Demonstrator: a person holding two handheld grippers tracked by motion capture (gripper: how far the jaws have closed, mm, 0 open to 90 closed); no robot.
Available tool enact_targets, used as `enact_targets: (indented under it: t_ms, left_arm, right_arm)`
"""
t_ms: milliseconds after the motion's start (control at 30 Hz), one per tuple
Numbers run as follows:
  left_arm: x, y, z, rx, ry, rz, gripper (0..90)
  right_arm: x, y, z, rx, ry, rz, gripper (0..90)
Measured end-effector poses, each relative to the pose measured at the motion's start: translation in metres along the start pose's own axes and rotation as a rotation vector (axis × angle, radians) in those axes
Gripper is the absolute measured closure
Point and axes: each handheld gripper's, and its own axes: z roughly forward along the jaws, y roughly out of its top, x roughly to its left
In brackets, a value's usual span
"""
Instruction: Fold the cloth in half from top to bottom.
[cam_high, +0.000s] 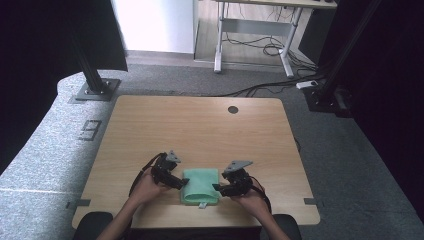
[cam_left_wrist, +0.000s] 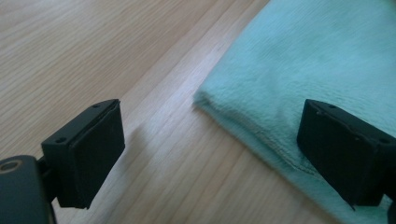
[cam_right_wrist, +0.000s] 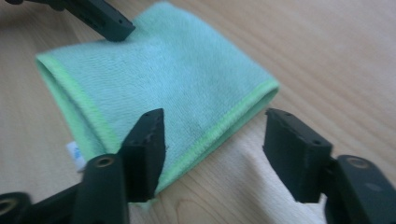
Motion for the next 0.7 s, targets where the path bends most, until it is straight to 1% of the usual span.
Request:
enact_targets:
  t_ms: [33, 67, 167, 267, 333, 400, 467, 500, 533, 600, 667, 700]
  left_arm:
    - [0.000, -0.001, 0.001, 0.003, 0.007, -0.002, 7.8]
    - [0.001, -0.001, 0.002, 0.000, 0.005, -0.006, 7.5]
    - [-0.003, 0.001, -0.004, -0.044, 0.006, -0.007, 7.5]
    - [-0.012, 0.003, -0.012, -0.091, -0.018, -0.007, 7.6]
    - [-0.021, 0.002, -0.013, -0.100, -0.037, 0.002, 7.5]
    - [-0.031, -0.002, -0.013, -0.090, -0.043, 0.025, 7.2]
    - [-0.037, -0.006, -0.013, -0.071, -0.044, 0.043, 6.6]
    - [-0.039, -0.009, -0.013, -0.061, -0.037, 0.051, 6.2]
    - [-0.040, -0.011, -0.013, -0.052, -0.023, 0.060, 6.0]
    - [-0.041, -0.015, -0.011, -0.032, 0.010, 0.066, 5.9]
    - [-0.039, -0.019, -0.007, -0.011, 0.029, 0.058, 5.7]
    - [-0.039, -0.020, -0.004, -0.009, 0.027, 0.050, 5.3]
  right_arm:
    - [0.001, -0.001, 0.003, 0.009, 0.000, 0.001, 36.0]
    - [0.002, -0.003, 0.005, 0.017, -0.001, 0.003, 34.9]
    - [0.007, -0.009, 0.008, 0.038, -0.005, -0.011, 31.6]
    - [0.008, -0.012, 0.010, 0.046, -0.012, -0.013, 28.6]
    - [0.009, -0.013, 0.012, 0.049, -0.018, -0.012, 26.9]
    - [0.010, -0.013, 0.013, 0.050, -0.030, -0.015, 25.1]
    - [0.011, -0.014, 0.014, 0.050, -0.037, -0.015, 23.3]
    - [0.011, -0.015, 0.014, 0.050, -0.044, -0.016, 21.9]
    - [0.011, -0.015, 0.014, 0.049, -0.046, -0.007, 20.6]
    - [0.011, -0.016, 0.015, 0.051, -0.054, -0.002, 17.7]
    - [0.011, -0.017, 0.014, 0.055, -0.065, -0.001, 15.6]
    - [0.012, -0.017, 0.015, 0.054, -0.065, 0.001, 15.3]
